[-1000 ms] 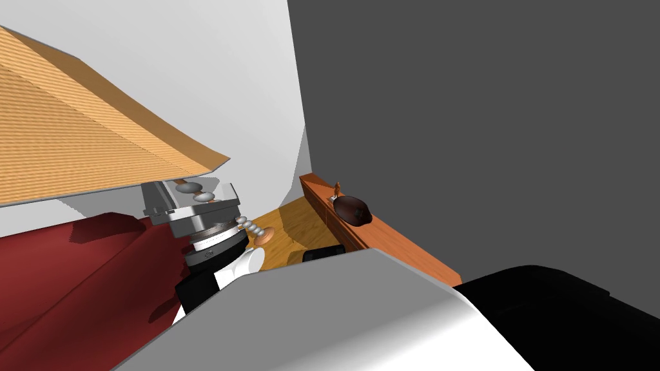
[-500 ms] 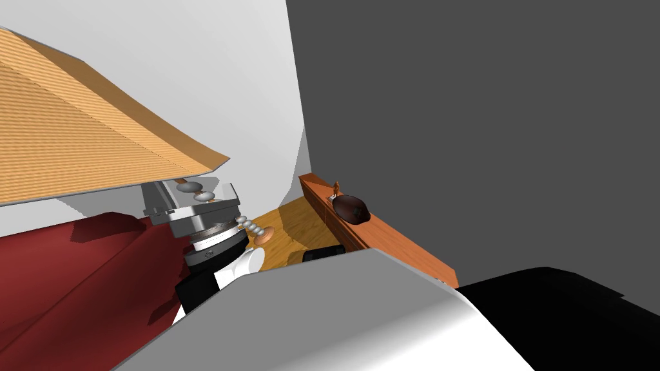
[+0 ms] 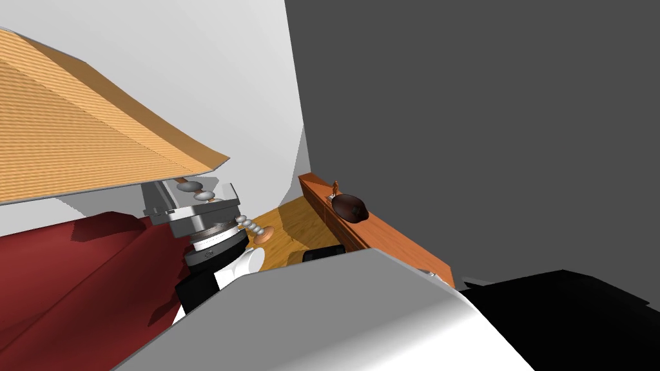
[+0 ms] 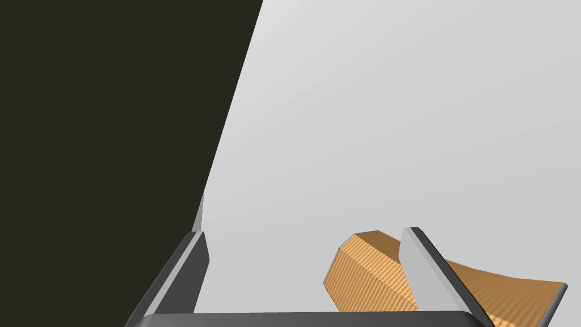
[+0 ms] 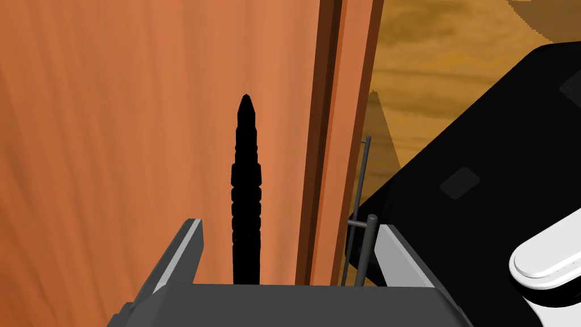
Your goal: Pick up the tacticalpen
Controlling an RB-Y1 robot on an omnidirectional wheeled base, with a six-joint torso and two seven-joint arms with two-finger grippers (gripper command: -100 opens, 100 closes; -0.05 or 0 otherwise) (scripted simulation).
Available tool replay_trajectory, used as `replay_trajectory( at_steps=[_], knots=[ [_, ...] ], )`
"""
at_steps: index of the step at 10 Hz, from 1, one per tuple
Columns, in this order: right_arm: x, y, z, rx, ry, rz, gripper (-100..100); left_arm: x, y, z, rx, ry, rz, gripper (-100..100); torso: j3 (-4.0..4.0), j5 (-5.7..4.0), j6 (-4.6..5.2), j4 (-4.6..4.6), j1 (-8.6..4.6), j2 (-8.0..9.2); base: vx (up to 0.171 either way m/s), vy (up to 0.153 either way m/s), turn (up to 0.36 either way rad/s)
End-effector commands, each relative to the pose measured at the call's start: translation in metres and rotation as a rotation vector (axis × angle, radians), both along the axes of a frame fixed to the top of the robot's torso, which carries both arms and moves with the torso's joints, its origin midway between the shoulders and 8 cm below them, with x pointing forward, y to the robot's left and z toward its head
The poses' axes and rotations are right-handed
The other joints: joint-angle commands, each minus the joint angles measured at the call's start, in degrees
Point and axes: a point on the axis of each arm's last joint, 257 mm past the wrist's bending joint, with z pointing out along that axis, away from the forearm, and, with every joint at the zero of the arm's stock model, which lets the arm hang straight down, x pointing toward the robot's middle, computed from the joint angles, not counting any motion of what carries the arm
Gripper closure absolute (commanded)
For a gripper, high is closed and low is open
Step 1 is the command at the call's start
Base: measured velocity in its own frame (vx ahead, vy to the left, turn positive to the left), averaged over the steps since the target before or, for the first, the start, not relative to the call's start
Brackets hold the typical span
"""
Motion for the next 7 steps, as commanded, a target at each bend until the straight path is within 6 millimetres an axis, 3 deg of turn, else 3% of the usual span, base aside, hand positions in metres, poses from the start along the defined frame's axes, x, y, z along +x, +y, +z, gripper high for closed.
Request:
replay_trajectory(
  at_steps=[1, 2, 3, 4, 7],
  knots=[
    [0.017, -0.006, 0.002, -0.014, -0.015, -0.011, -100, 0.000, 0.000, 0.000, 0.000, 0.000, 0.000, 0, 0.00, 0.00, 0.00, 0.00, 0.00, 0.00, -0.054, -0.016, -0.024],
    [0.006, -0.002, 0.000, -0.009, 0.011, 0.010, -100, 0.000, 0.000, 0.000, 0.000, 0.000, 0.000, 0, 0.02, 0.00, -0.01, 0.01, -0.02, 0.03, -0.041, -0.013, -0.003],
    [0.009, -0.003, 0.000, -0.009, 0.002, 0.003, -100, 0.000, 0.000, 0.000, 0.000, 0.000, 0.000, 0, 0.01, 0.00, 0.01, 0.00, 0.00, 0.02, -0.013, -0.004, 0.000],
    [0.008, -0.003, 0.000, -0.010, 0.003, 0.003, 100, 0.000, 0.000, 0.000, 0.000, 0.000, 0.000, 0, -0.03, 0.01, 0.00, -0.01, 0.02, -0.05, 0.000, 0.000, 0.000],
    [0.007, -0.001, -0.001, -0.005, 0.005, 0.004, 100, 0.000, 0.000, 0.000, 0.000, 0.000, 0.000, 0, -0.07, 0.01, -0.04, 0.00, -0.11, -0.16, 0.000, 0.000, 0.000]
  ],
)
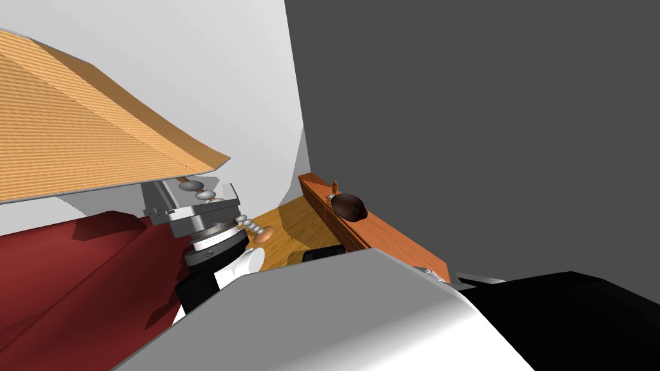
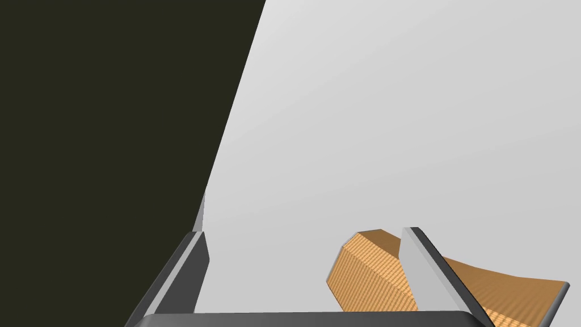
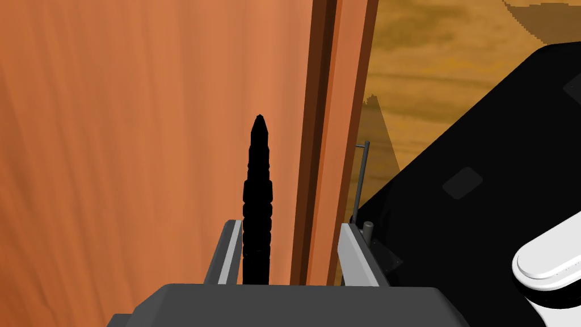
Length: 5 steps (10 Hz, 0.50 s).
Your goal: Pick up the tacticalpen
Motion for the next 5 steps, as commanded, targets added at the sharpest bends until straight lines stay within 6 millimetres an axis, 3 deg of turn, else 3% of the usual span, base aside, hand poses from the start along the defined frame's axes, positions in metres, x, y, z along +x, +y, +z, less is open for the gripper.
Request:
replay_trajectory(
  at_steps=[1, 2, 3, 4, 5],
  knots=[
    [0.000, 0.000, 0.000, 0.000, 0.000, 0.000, 100, 0.000, 0.000, 0.000, 0.000, 0.000, 0.000, 0, 0.00, 0.00, 0.00, 0.00, 0.00, 0.00, 0.000, 0.000, 0.000],
    [0.000, 0.000, 0.000, 0.000, 0.000, 0.000, 0, 0.000, 0.000, 0.000, 0.000, 0.000, 0.000, 0, -0.01, 0.00, -0.01, 0.00, -0.03, -0.01, 0.000, 0.000, 0.000],
    [-0.010, 0.001, -0.001, 0.006, 0.006, 0.004, 100, 0.000, 0.000, 0.000, 0.000, 0.000, 0.000, 0, -0.01, -0.01, -0.01, 0.00, -0.04, -0.02, 0.033, 0.007, 0.029],
    [-0.026, 0.008, -0.003, 0.022, 0.027, 0.025, 100, 0.000, 0.000, 0.000, 0.000, 0.000, 0.000, 0, -0.06, -0.02, 0.00, -0.03, -0.04, -0.10, 0.076, 0.008, 0.036],
    [-0.023, 0.005, -0.002, 0.018, 0.015, 0.011, 100, 0.000, 0.000, 0.000, 0.000, 0.000, 0.000, 0, -0.14, -0.11, 0.02, -0.08, -0.05, -0.22, 0.066, 0.010, -0.005]
  ],
)
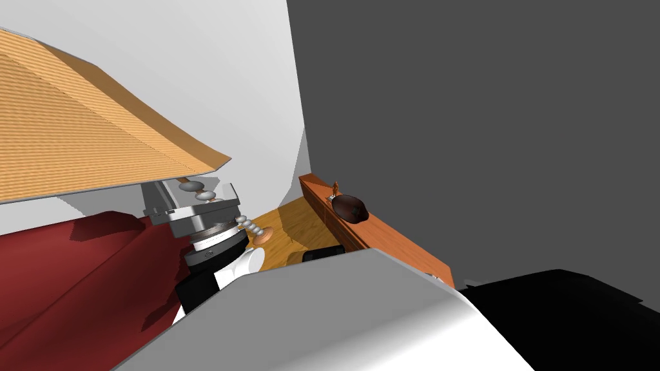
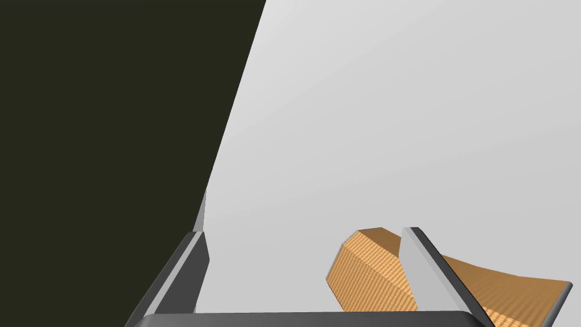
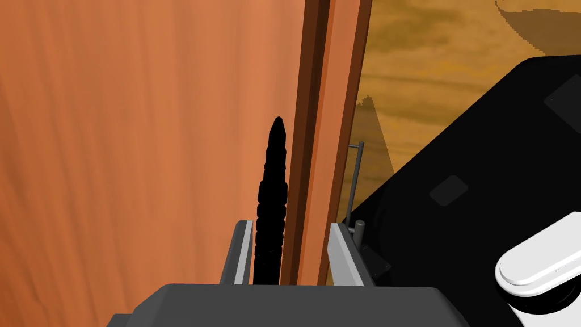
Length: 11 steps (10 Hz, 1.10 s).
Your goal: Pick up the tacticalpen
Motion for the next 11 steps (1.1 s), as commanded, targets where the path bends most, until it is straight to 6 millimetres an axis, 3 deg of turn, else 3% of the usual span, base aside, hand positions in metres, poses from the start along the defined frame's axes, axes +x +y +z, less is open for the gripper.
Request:
replay_trajectory(
  at_steps=[1, 2, 3, 4, 5, 6, 7, 8, 9, 10, 11],
  knots=[
    [0.003, 0.000, 0.000, 0.005, -0.014, -0.011, 100, 0.000, 0.000, 0.000, 0.000, 0.000, 0.000, 0, 0.00, 0.00, 0.00, 0.00, 0.00, 0.00, 0.024, 0.012, -0.016],
    [-0.014, 0.005, -0.001, 0.017, 0.004, 0.003, 100, 0.000, 0.000, 0.000, 0.000, 0.000, 0.000, 0, 0.05, -0.03, -0.10, 0.07, -0.02, 0.04, 0.030, 0.017, 0.039],
    [-0.005, 0.001, 0.001, 0.011, -0.016, -0.014, 100, 0.000, 0.000, 0.000, 0.000, 0.000, 0.000, 0, 0.05, -0.11, -0.08, 0.05, -0.02, 0.04, 0.029, 0.015, -0.002],
    [-0.025, 0.006, 0.000, 0.023, 0.006, 0.001, 100, 0.000, 0.000, 0.000, 0.000, 0.000, 0.000, 0, 0.05, -0.13, -0.18, 0.11, -0.04, 0.00, 0.040, 0.016, 0.037],
    [-0.015, 0.001, 0.002, 0.015, -0.017, -0.016, 100, 0.000, 0.000, 0.000, 0.000, 0.000, 0.000, 0, 0.02, -0.26, -0.16, 0.09, -0.03, -0.03, 0.037, 0.013, -0.009],
    [-0.035, 0.006, 0.001, 0.026, 0.008, 0.001, 100, 0.000, 0.000, 0.000, 0.000, 0.000, 0.000, 0, 0.03, -0.23, -0.27, 0.15, -0.08, -0.09, 0.057, 0.016, 0.035],
    [-0.024, -0.001, 0.004, 0.016, -0.019, -0.020, 100, 0.000, 0.000, 0.000, 0.000, 0.000, 0.000, 0, -0.02, -0.31, -0.24, 0.11, -0.10, -0.15, 0.042, 0.018, -0.003],
    [-0.046, 0.004, 0.003, 0.026, 0.007, -0.002, 100, 0.000, 0.000, 0.000, 0.000, 0.000, 0.000, 0, 0.00, -0.26, -0.33, 0.17, -0.11, -0.17, 0.036, 0.019, 0.028],
    [-0.037, -0.002, 0.006, 0.017, -0.012, -0.018, 100, 0.000, 0.000, 0.000, 0.000, 0.000, 0.000, 0, 0.00, -0.27, -0.32, 0.15, -0.10, -0.15, 0.032, 0.011, 0.005],
    [-0.058, 0.002, 0.006, 0.026, 0.011, -0.003, 100, 0.000, 0.000, 0.000, 0.000, 0.000, 0.000, 0, 0.00, -0.24, -0.36, 0.17, -0.13, -0.16, 0.042, 0.010, 0.025],
    [-0.050, -0.004, 0.008, 0.016, -0.008, -0.018, 100, 0.000, 0.000, 0.000, 0.000, 0.000, 0.000, 0, -0.02, -0.25, -0.33, 0.14, -0.13, -0.17, 0.036, 0.012, 0.004]
  ],
)
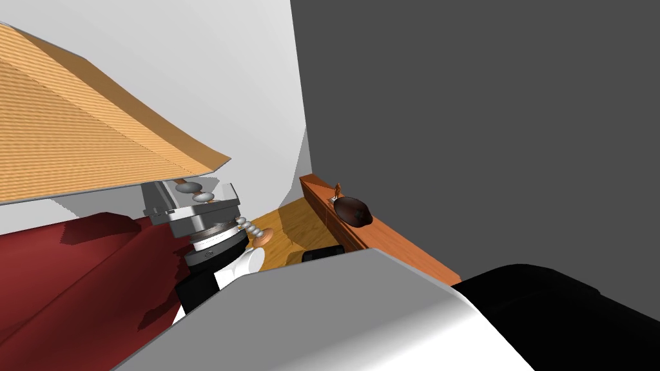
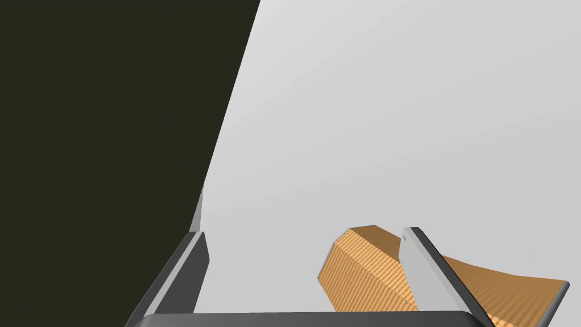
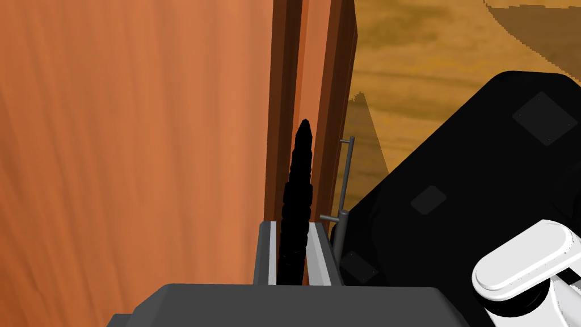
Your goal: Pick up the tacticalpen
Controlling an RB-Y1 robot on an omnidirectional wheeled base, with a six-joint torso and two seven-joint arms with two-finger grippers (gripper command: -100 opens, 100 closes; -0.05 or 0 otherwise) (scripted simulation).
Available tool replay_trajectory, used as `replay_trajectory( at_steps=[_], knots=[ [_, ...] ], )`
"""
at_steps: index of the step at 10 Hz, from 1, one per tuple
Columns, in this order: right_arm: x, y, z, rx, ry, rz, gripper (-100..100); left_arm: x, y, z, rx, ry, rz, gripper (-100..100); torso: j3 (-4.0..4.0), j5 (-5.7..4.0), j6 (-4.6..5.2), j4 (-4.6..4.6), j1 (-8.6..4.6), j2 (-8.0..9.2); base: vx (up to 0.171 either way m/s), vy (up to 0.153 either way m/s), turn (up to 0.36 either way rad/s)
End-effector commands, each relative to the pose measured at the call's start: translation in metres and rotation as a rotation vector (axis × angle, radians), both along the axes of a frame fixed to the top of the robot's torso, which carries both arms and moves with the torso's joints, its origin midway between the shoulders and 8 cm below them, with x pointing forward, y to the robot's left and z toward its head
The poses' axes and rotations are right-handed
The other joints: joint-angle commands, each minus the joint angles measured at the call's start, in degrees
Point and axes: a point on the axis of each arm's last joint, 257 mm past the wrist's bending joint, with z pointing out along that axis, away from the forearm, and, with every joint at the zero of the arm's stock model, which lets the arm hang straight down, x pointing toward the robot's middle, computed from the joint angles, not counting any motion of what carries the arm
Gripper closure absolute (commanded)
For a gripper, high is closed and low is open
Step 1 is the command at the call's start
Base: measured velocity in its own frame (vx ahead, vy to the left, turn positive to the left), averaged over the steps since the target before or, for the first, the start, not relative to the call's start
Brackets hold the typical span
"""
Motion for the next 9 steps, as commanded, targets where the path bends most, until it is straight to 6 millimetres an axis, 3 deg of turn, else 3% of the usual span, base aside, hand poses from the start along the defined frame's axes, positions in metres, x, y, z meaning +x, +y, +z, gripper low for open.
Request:
replay_trajectory(
  at_steps=[1, 2, 3, 4, 5, 6, 7, 8, 9],
  knots=[
    [0.005, -0.005, 0.002, -0.010, -0.017, -0.013, 100, 0.000, 0.000, 0.000, 0.000, 0.000, 0.000, 0, 0.00, 0.00, 0.00, 0.00, 0.00, 0.00, 0.016, 0.006, -0.001],
    [-0.013, -0.004, 0.004, -0.006, 0.000, -0.003, 100, 0.000, 0.000, 0.000, 0.000, 0.000, 0.000, 0, 0.03, 0.00, -0.02, 0.02, -0.02, 0.04, 0.038, 0.006, 0.036],
    [-0.006, -0.010, 0.006, -0.015, -0.016, -0.016, 100, 0.000, 0.000, 0.000, 0.000, 0.000, 0.000, 0, 0.01, 0.00, 0.03, -0.01, -0.02, 0.02, 0.039, 0.006, -0.001],
    [-0.026, -0.008, 0.008, -0.012, 0.004, -0.004, 100, 0.000, 0.000, 0.000, 0.000, 0.000, 0.000, 0, 0.01, 0.01, 0.00, 0.01, -0.02, 0.00, 0.045, 0.015, 0.032],
    [-0.020, -0.014, 0.010, -0.022, -0.012, -0.017, 100, 0.000, 0.000, 0.000, 0.000, 0.000, 0.000, 0, -0.01, 0.00, 0.04, -0.01, 0.01, -0.01, 0.035, 0.013, 0.000],
    [-0.042, -0.011, 0.012, -0.015, 0.015, 0.000, 100, 0.000, 0.000, 0.000, 0.000, 0.000, 0.000, 0, 0.01, 0.01, 0.03, 0.01, 0.01, 0.01, 0.039, 0.011, 0.028],
    [-0.033, -0.020, 0.016, -0.032, -0.008, -0.020, 100, 0.000, 0.000, 0.000, 0.000, 0.000, 0.000, 0, 0.01, 0.00, 0.09, -0.01, 0.01, 0.04, 0.018, 0.016, -0.020],
    [-0.035, -0.014, 0.014, -0.023, 0.000, -0.012, 100, 0.000, 0.000, 0.000, 0.000, 0.000, 0.000, 0, 0.04, 0.03, 0.05, 0.02, 0.03, 0.07, 0.008, 0.006, -0.003],
    [-0.035, -0.015, 0.015, -0.025, 0.000, -0.012, 0, 0.000, 0.000, 0.000, 0.000, 0.000, 0.000, 0, 0.06, -0.01, 0.04, 0.03, -0.01, 0.09, 0.000, 0.000, 0.000]
  ],
)
